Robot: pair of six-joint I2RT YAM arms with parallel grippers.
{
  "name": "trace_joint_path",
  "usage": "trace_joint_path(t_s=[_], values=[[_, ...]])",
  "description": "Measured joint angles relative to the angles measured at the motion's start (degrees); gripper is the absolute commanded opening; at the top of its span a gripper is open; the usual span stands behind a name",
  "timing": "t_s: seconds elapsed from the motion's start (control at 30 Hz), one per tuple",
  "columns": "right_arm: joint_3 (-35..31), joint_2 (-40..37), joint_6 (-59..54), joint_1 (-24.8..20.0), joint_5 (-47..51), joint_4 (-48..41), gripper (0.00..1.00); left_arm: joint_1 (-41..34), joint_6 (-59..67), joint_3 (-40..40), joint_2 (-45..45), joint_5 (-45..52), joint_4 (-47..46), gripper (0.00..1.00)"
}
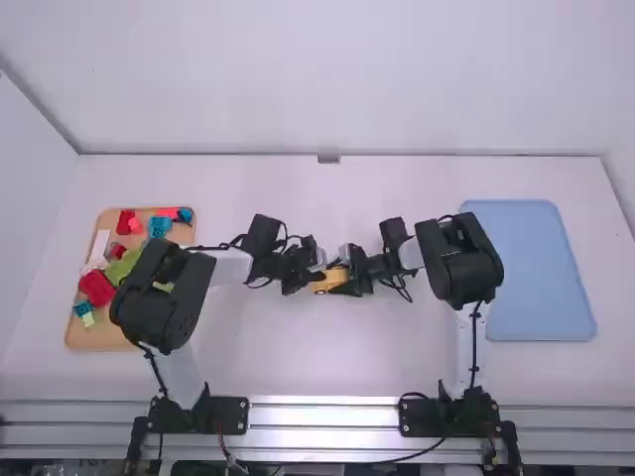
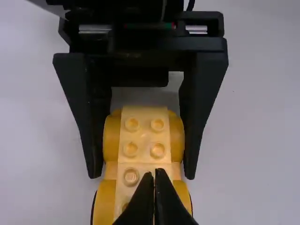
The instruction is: Assemble lego blocks to make yellow taxi
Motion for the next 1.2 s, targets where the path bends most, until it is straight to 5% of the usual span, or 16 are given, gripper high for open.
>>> trace_joint_path(t_s=[0.53,0.87,1.13,1.2], values=[[0.0,0.0,0.96,0.31,0.44,1.31,0.54,-0.7,0.7,1.92,-1.46,-4.37,-5.18,0.02],[1.64,0.0,2.71,0.46,3.3,1.51,0.54,0.9,1.53,1.99,-16.81,-11.91,-6.08,0.03],[4.63,-0.11,6.27,0.46,7.98,0.42,0.54,4.02,-6.62,2.67,-20.31,-18.36,-6.49,0.18],[5.11,-0.13,6.6,0.46,8.76,0.17,0.54,4.11,-7.3,2.67,-20.31,-18.99,-6.45,0.46]])
